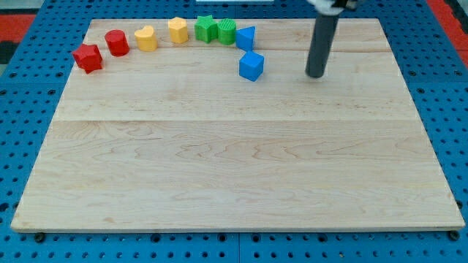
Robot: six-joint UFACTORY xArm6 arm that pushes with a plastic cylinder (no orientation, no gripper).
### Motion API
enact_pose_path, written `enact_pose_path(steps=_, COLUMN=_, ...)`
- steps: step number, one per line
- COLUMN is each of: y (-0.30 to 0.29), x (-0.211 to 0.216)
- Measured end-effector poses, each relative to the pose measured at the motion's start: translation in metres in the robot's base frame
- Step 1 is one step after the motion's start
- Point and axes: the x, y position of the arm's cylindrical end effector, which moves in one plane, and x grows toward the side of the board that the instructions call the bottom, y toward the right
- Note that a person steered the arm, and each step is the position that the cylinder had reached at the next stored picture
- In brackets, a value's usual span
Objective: Move the blue triangle at the top of the blue cube
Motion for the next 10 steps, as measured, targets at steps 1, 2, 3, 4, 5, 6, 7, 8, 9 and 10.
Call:
enact_pose_path(steps=1, y=0.011, x=-0.082)
enact_pose_path(steps=2, y=-0.018, x=-0.126)
enact_pose_path(steps=3, y=-0.041, x=-0.126)
enact_pose_path(steps=4, y=-0.1, x=-0.125)
enact_pose_path(steps=5, y=-0.129, x=-0.116)
enact_pose_path(steps=6, y=-0.129, x=-0.099)
enact_pose_path(steps=7, y=-0.138, x=-0.085)
enact_pose_path(steps=8, y=-0.138, x=-0.079)
enact_pose_path(steps=9, y=-0.121, x=-0.081)
enact_pose_path(steps=10, y=-0.089, x=-0.092)
